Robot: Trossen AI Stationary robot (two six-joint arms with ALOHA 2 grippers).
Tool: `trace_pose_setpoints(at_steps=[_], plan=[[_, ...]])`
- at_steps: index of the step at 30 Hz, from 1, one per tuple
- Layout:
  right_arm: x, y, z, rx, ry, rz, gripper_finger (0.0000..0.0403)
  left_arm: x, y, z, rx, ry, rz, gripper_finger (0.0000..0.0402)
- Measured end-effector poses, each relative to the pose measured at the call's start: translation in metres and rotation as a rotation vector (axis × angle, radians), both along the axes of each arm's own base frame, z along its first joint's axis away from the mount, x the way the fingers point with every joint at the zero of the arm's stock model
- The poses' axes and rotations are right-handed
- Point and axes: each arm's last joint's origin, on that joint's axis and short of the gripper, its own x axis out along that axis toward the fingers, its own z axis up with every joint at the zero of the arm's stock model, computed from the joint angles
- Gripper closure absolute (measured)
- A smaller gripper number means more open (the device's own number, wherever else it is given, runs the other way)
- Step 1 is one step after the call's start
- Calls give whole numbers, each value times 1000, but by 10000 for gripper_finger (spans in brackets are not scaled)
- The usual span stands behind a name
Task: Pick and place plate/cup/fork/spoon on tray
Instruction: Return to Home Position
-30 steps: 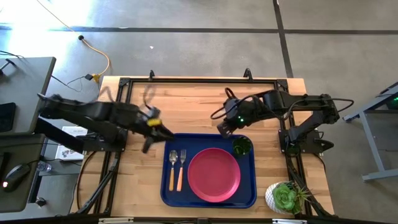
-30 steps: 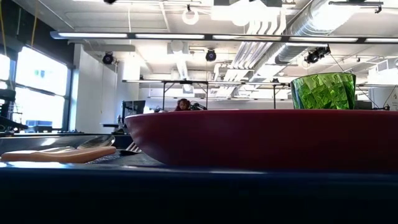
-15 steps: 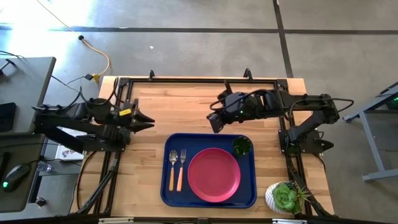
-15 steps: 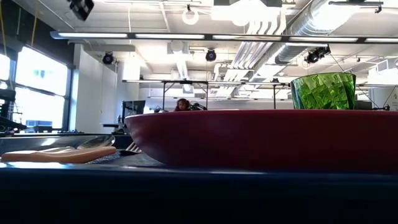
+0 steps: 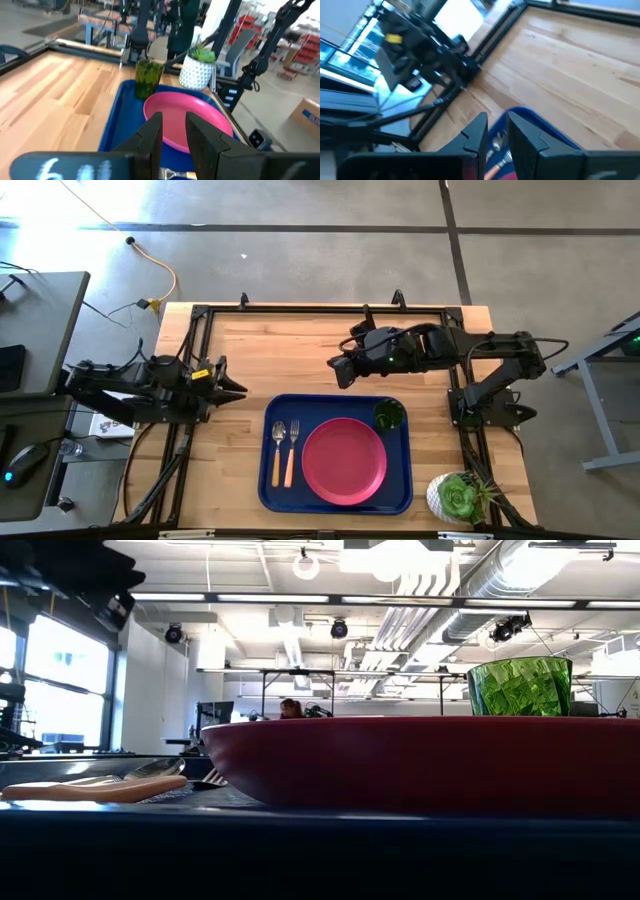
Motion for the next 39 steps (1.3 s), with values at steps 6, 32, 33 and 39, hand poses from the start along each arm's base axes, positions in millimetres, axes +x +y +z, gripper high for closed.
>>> trace_pose_setpoints(at_steps=[6,32,33,39], plan=[[5,2,7,-32,-74,71,340,0,0,-27,-34,-40,1,326],[-102,-21,73,-545,-153,274,340,0,0,-57,12,-48,-4,326],[-109,-21,72,-551,-127,271,340,0,0,-57,21,-50,-4,326],[-135,-25,65,-583,30,244,340,0,0,-57,22,-50,-3,326]])
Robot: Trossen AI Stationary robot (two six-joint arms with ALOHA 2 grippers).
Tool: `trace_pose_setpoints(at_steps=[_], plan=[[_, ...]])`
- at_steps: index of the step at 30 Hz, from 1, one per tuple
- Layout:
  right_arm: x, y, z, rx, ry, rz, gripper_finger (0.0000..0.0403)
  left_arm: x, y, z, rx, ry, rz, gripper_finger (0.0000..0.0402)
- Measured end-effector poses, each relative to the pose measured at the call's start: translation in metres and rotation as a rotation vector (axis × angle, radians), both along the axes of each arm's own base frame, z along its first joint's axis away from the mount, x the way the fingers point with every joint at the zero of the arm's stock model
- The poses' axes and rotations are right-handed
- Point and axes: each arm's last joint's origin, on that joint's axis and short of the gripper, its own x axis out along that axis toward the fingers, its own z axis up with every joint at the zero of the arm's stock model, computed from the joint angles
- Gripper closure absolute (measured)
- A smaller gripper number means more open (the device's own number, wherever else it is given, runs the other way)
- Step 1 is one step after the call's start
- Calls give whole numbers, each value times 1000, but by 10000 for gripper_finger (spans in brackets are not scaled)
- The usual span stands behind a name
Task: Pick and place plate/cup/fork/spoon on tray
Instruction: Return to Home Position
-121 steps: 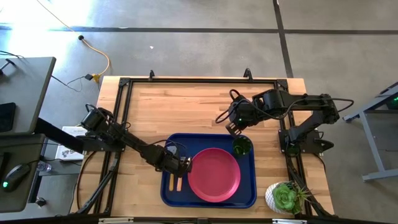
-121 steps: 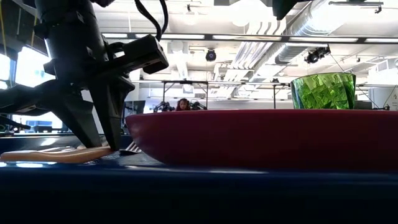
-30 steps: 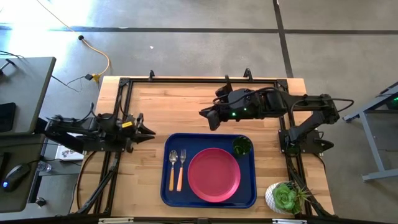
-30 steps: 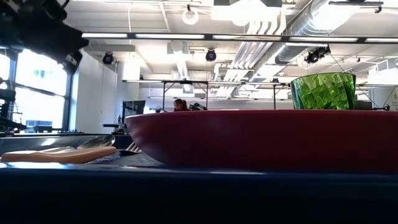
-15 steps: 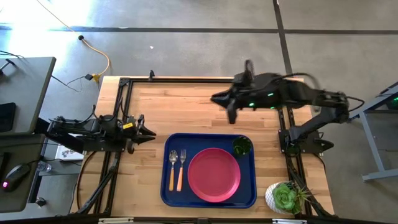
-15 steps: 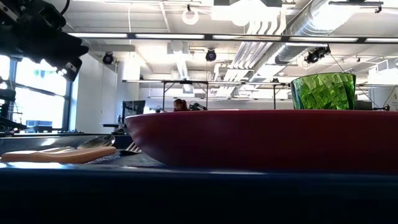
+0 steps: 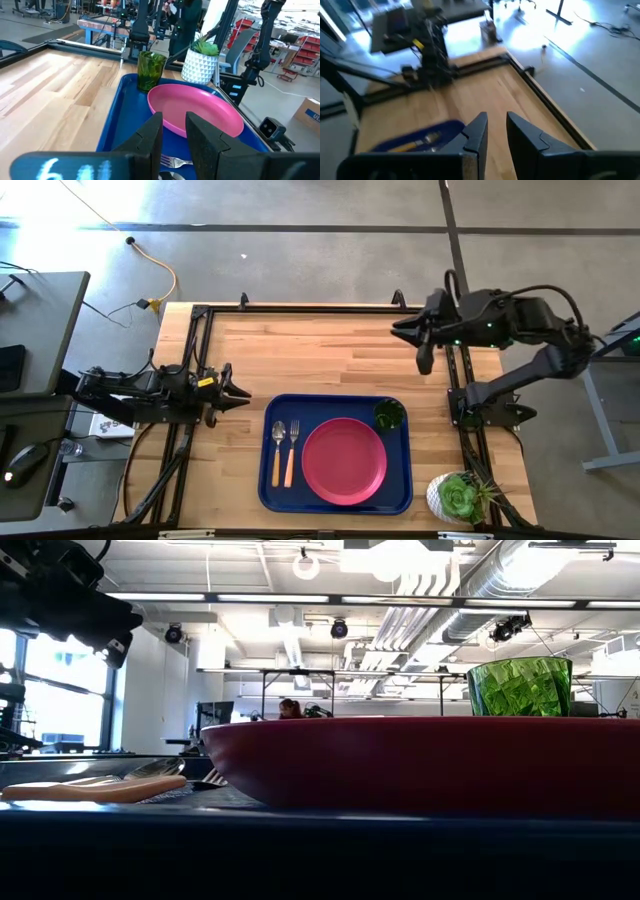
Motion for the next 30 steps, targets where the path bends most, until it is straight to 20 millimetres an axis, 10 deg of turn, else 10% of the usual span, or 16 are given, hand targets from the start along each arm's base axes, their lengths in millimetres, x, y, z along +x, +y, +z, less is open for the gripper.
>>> trace_pose_setpoints(at_steps=[12,30], plan=[[-69,-6,-5,-37,56,-12,340,0,0,0,1,0,0,326],[-102,-7,-169,58,-256,21,340,0,1,0,4,2,24,326]])
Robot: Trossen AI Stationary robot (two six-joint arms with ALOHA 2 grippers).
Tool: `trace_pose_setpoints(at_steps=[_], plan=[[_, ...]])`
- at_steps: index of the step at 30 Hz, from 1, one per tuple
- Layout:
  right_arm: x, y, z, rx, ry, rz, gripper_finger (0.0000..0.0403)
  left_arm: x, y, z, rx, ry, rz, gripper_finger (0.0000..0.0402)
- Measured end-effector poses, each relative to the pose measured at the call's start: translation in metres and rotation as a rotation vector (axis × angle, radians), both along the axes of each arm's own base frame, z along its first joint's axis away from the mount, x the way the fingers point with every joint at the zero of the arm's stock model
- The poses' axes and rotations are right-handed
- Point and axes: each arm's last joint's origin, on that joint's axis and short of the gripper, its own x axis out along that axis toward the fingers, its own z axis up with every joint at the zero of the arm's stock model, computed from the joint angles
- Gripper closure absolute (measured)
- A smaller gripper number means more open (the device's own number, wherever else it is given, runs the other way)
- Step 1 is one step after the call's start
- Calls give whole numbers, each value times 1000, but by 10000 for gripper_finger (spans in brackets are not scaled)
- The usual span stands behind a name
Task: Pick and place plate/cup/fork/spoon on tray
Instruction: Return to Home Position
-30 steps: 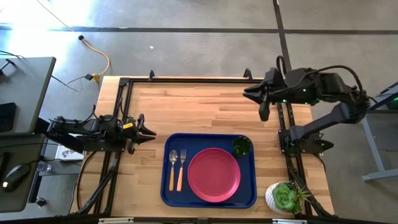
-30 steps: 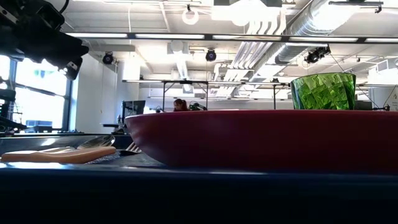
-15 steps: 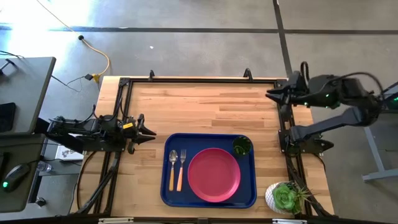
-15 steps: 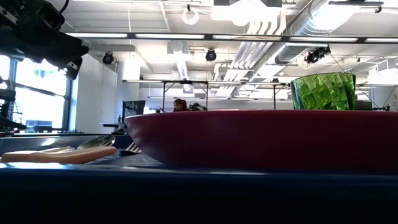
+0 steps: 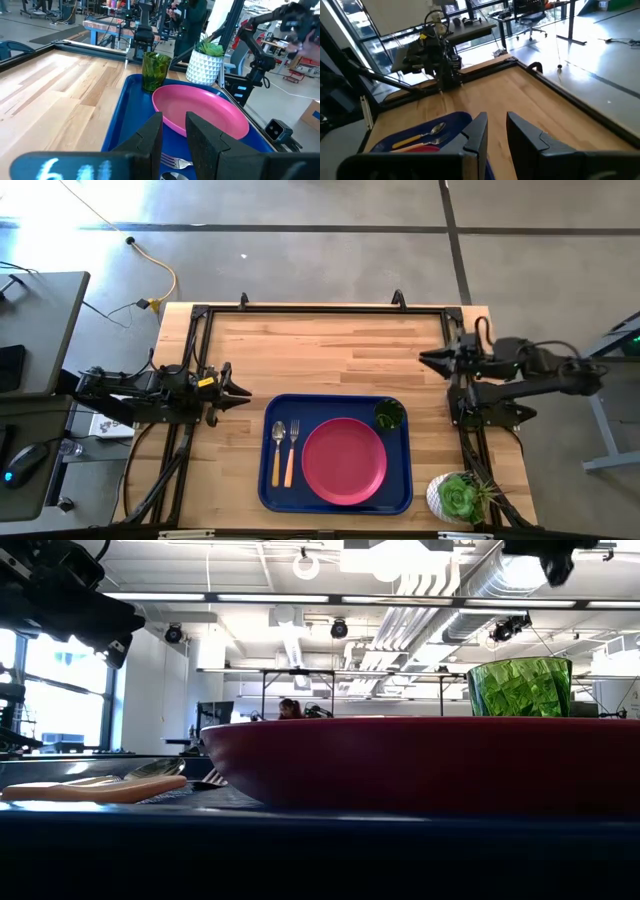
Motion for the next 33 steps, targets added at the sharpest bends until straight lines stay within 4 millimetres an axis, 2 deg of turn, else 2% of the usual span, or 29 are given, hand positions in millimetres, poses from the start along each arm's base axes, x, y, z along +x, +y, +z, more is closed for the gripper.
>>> trace_pose_setpoints(at_steps=[8,18,26,33], plan=[[15,3,-67,44,-93,71,340,0,0,0,0,0,2,326],[26,6,-129,108,-165,145,340,0,0,0,-1,0,2,326],[26,6,-156,101,-192,154,340,0,0,0,-2,1,2,326],[24,6,-156,33,-190,149,340,0,0,0,-2,1,1,326]])
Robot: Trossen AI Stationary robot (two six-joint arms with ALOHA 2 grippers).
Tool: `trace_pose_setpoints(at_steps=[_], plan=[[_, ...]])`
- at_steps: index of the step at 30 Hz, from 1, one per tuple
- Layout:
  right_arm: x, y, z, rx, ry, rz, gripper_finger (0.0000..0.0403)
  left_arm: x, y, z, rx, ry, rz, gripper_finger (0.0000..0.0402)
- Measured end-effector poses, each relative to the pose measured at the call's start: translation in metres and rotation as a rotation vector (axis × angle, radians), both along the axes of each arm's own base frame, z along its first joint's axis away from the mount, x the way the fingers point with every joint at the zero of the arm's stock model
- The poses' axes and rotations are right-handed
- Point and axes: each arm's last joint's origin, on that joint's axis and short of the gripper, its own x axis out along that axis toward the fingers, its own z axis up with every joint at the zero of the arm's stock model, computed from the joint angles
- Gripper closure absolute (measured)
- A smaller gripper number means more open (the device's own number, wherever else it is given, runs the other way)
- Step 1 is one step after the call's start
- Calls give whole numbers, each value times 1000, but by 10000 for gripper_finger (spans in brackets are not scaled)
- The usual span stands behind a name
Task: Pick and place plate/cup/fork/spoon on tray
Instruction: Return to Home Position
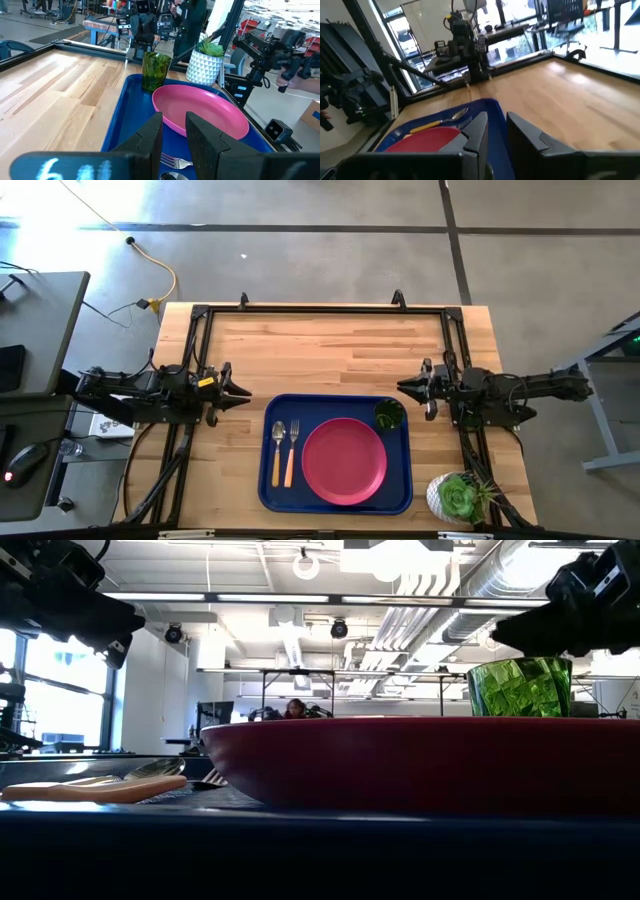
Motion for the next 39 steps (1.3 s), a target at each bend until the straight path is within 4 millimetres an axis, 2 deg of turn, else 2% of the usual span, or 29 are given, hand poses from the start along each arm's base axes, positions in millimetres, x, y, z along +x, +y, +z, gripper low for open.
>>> trace_pose_setpoints(at_steps=[10,22,39], plan=[[-11,-1,7,-95,-84,-28,340,0,0,0,3,-1,0,326],[-13,-4,5,-30,-77,-95,340,0,0,0,173,-16,-14,326],[-13,-3,4,-18,-58,-90,340,0,0,0,147,-14,-12,326]])
